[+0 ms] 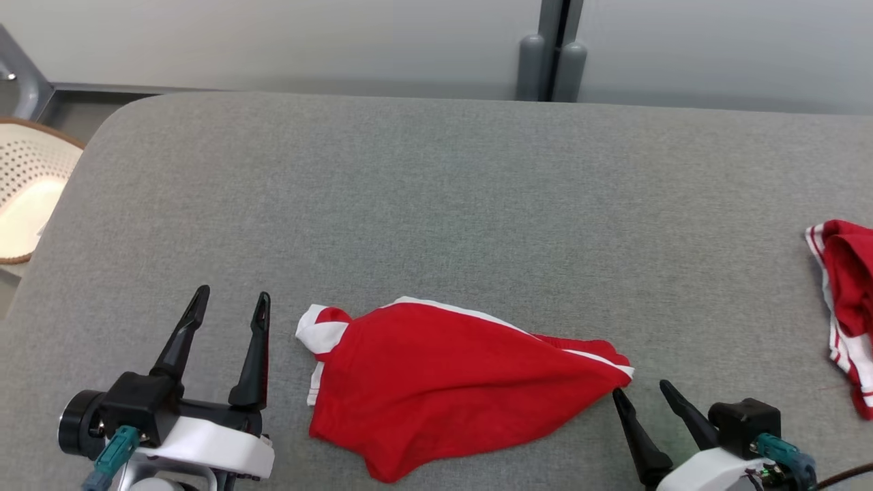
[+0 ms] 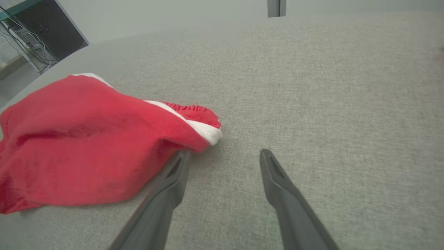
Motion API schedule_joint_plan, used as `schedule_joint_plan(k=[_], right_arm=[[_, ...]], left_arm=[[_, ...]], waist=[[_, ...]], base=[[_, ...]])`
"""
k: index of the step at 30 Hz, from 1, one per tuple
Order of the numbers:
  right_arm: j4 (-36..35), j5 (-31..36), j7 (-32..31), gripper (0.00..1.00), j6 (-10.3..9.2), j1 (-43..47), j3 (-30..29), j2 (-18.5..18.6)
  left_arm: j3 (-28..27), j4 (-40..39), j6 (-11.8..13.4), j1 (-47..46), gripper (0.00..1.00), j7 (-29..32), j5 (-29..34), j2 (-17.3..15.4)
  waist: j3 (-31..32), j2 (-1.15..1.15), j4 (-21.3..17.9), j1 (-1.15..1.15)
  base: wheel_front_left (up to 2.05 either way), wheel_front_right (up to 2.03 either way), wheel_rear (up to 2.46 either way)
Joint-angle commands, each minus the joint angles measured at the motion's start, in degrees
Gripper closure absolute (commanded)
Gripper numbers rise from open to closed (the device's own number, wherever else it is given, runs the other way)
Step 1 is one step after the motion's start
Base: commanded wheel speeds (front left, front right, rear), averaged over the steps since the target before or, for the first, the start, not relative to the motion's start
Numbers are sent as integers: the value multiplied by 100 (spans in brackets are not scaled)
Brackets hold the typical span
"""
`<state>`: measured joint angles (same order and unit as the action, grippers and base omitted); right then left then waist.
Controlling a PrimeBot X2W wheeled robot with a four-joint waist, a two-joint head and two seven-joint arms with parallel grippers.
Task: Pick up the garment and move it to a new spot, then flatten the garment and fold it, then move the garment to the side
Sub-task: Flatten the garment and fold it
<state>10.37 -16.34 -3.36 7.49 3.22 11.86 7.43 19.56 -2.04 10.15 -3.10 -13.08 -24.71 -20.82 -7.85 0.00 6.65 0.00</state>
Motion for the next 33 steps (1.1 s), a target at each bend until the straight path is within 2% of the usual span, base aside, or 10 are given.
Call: schedule_joint_plan(k=[1,4,10,11,12,18,25,29,33], right_arm=[[126,65,76,0,-1,-123,37,14],[578,84,297,0,-2,-462,168,14],[871,116,618,0,-2,-767,339,32],[870,163,683,56,-2,-809,371,57],[879,124,720,100,-2,-825,392,46],[669,249,885,100,-2,-840,249,228],[-368,1093,520,100,-3,-635,-420,804],[-849,1380,113,100,-3,-326,-715,811],[-630,1377,-51,100,-3,-12,-769,677]], left_arm=[[-5,51,-18,-113,0,-20,15,-9],[-36,215,-94,-221,0,-84,-8,13],[-83,340,-120,-288,0,-146,14,37],[-83,349,-127,-306,0,-154,20,47],[-84,361,-131,-318,0,-159,24,55],[-100,400,-155,-345,0,-183,49,100],[-153,420,-186,-357,0,-203,66,146],[-158,451,-244,-375,0,-209,67,204],[-125,535,-302,-413,0,-209,83,293]], waist=[[-114,0,119,0],[-194,0,187,0],[-238,0,192,0],[-238,0,186,0],[-239,0,178,0],[-228,0,91,0],[-249,0,-48,0],[-285,0,-88,0],[-314,0,-96,0]], base=[[0,0,0],[0,0,0],[0,0,0],[0,0,0],[0,0,0],[0,0,0],[0,0,0],[0,0,0],[0,0,0]])
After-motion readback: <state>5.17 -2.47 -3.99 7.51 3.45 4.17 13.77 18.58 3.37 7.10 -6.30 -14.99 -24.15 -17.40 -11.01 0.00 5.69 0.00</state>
